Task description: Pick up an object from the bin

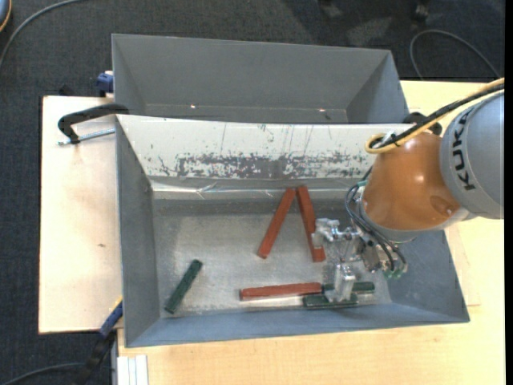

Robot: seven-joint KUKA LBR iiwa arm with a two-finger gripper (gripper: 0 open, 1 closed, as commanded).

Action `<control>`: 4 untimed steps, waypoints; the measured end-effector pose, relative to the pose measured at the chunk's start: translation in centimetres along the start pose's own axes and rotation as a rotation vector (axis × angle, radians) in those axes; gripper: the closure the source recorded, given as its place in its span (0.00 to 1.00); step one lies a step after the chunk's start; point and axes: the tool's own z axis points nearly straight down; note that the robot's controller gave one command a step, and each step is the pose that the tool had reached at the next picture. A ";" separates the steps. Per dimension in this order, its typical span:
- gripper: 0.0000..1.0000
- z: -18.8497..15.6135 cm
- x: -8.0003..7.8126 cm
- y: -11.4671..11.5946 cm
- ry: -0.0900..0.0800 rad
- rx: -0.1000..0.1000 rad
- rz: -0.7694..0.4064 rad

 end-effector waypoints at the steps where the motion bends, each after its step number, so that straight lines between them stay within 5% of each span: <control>1: 0.00 0.8 0.9 -5.1 -0.001 0.001 0.209; 2: 0.00 0.7 -4.6 -4.3 -0.006 0.002 -0.111; 3: 0.00 0.7 1.6 -6.9 -0.002 0.001 0.041; 4: 0.00 0.7 1.1 -5.3 -0.003 0.001 -0.023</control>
Offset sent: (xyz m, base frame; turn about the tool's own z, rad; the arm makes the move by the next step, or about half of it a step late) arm -0.0055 -0.0518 -0.0087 0.2074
